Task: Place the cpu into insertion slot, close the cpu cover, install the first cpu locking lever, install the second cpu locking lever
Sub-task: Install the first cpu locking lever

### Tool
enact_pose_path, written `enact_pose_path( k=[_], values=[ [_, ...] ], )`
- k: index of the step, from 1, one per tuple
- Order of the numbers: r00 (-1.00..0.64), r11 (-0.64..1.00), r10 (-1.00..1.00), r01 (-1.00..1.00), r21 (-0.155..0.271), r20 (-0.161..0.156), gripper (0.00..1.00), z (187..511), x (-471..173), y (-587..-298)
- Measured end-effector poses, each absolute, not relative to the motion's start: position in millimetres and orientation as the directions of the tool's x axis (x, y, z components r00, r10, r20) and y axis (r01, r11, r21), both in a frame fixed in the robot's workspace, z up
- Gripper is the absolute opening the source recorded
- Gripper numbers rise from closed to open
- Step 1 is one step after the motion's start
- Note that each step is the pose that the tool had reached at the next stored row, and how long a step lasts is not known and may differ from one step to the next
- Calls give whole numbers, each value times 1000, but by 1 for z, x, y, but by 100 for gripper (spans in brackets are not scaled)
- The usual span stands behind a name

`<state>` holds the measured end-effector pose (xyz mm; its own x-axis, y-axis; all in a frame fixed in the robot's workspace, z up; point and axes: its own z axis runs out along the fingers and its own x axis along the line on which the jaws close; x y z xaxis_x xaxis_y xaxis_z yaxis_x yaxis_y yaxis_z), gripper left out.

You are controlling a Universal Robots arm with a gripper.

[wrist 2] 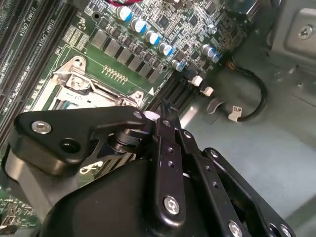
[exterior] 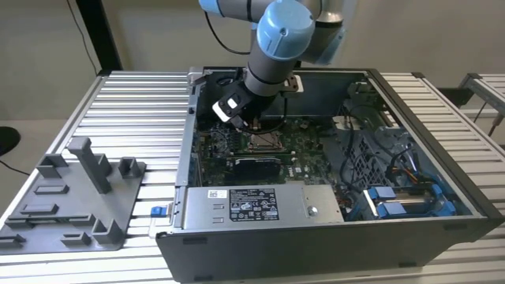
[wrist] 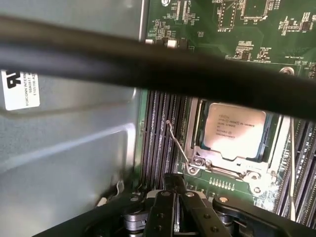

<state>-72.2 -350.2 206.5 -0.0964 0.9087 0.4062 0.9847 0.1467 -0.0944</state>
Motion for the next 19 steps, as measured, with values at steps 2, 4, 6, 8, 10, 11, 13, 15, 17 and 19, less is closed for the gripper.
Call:
enact_pose_path(
  k=[2, 4, 6, 8, 10, 11, 13, 15, 17, 19],
  values=[
    [-97, 147, 908, 985, -93, 407, 0, 206, -72, -349],
    [-97, 147, 908, 985, -93, 407, 0, 205, -71, -348],
    [-97, 147, 908, 985, -93, 407, 0, 205, -70, -347],
    [-97, 147, 908, 985, -93, 407, 0, 205, -68, -347],
    [-97, 147, 908, 985, -93, 407, 0, 205, -65, -347],
    [-97, 147, 908, 985, -93, 407, 0, 205, -65, -347],
    [-97, 147, 908, 985, -93, 407, 0, 205, -63, -347],
    [-97, 147, 908, 985, -93, 407, 0, 205, -63, -347],
    [-97, 147, 907, 985, -92, 410, 0, 204, -62, -348],
    [-97, 148, 904, 985, -91, 417, 0, 204, -62, -352]
  ],
)
